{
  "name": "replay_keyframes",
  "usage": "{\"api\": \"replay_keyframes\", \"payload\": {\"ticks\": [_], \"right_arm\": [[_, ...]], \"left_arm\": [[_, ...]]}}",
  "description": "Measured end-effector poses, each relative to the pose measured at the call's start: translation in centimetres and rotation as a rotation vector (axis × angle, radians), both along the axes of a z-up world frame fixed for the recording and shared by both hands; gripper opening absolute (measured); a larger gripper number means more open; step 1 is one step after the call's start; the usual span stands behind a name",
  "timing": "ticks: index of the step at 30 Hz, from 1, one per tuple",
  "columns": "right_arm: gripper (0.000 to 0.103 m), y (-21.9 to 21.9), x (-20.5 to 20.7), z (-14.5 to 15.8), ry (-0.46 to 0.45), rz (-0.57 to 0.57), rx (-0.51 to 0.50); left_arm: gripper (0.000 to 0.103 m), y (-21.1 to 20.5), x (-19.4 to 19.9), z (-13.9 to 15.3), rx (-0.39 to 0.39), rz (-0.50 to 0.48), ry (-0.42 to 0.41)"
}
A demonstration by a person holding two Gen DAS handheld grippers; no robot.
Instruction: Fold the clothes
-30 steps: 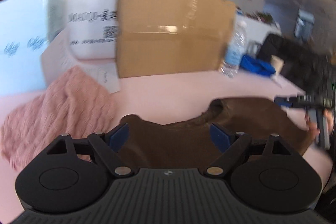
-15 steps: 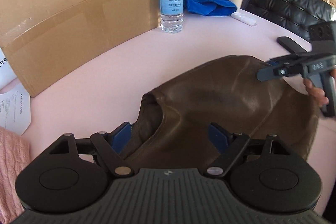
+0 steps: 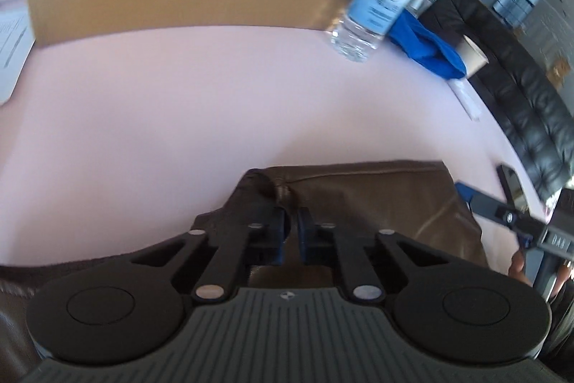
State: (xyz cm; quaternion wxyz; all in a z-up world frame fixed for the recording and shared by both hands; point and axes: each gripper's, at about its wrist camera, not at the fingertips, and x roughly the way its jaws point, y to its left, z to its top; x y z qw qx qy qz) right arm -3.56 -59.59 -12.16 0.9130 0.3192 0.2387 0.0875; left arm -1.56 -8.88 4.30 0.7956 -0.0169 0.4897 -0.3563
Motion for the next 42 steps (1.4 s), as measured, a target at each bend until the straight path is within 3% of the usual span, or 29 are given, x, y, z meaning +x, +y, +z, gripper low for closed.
{"api": "replay_keyframes", "payload": {"ticks": [4, 6, 9, 13, 20, 22, 25, 26, 27, 29, 30, 31, 33, 35, 38, 40, 42], "right_arm": [[0.055, -0.3, 0.3, -0.4, 0.032, 0.041, 0.047], [0.028, -0.3, 0.2, -0.5, 0.027, 0.041, 0.059], [0.015, -0.4, 0.0, -0.4, -0.008, 0.02, 0.067], [0.009, -0.1, 0.2, 0.2, -0.077, 0.006, 0.044], [0.009, 0.5, 2.2, -0.4, -0.018, -0.011, -0.042], [0.011, 0.7, 2.5, -0.5, -0.004, -0.018, -0.065], [0.019, 0.8, 2.4, -0.5, 0.005, -0.035, -0.079], [0.031, 0.6, 2.1, -0.5, -0.008, -0.055, -0.075], [0.048, 0.4, 1.7, -0.3, -0.03, -0.075, -0.07], [0.054, 0.1, 0.9, 0.1, -0.084, -0.109, -0.073], [0.06, 0.1, 0.1, 0.6, -0.141, -0.127, -0.079], [0.064, 0.0, -0.5, 1.0, -0.183, -0.136, -0.077], [0.082, 0.0, -1.4, 1.6, -0.258, -0.108, -0.028], [0.087, 0.3, -2.0, 2.2, -0.307, -0.021, 0.042], [0.094, 2.6, -1.6, 2.3, -0.257, 0.222, 0.177], [0.097, 4.2, -1.3, 1.9, -0.214, 0.294, 0.215], [0.097, 6.4, -0.9, 1.4, -0.14, 0.342, 0.19]], "left_arm": [[0.003, 0.1, -0.1, 0.3, -0.006, 0.026, -0.017], [0.003, 0.3, -0.1, 0.5, -0.019, 0.04, -0.005], [0.003, 1.1, 0.2, 1.0, -0.047, 0.087, 0.017], [0.003, 1.7, 1.1, 1.4, -0.065, 0.128, -0.004], [0.003, 1.6, 2.5, -0.2, -0.033, 0.158, -0.018], [0.003, 1.9, 2.7, -0.3, -0.021, 0.18, -0.058], [0.005, 2.3, 3.0, -0.2, 0.067, 0.229, -0.175], [0.007, 2.9, 3.1, 0.0, 0.068, 0.251, -0.195], [0.016, 3.8, 2.9, 0.4, 0.038, 0.265, -0.201], [0.044, 5.5, 2.5, 1.2, -0.023, 0.283, -0.211], [0.065, 6.3, 2.2, 1.7, -0.055, 0.286, -0.217], [0.075, 7.4, 1.1, 2.5, -0.09, 0.291, -0.246], [0.079, 8.8, -2.0, 3.9, -0.096, 0.252, -0.329], [0.081, 10.1, -5.2, 5.3, -0.102, 0.212, -0.41], [0.082, 11.5, -9.1, 5.5, -0.098, 0.133, -0.428], [0.082, 12.4, -10.7, 4.4, -0.047, 0.175, -0.396], [0.082, 13.4, -12.2, 3.3, -0.003, 0.216, -0.374]]}}
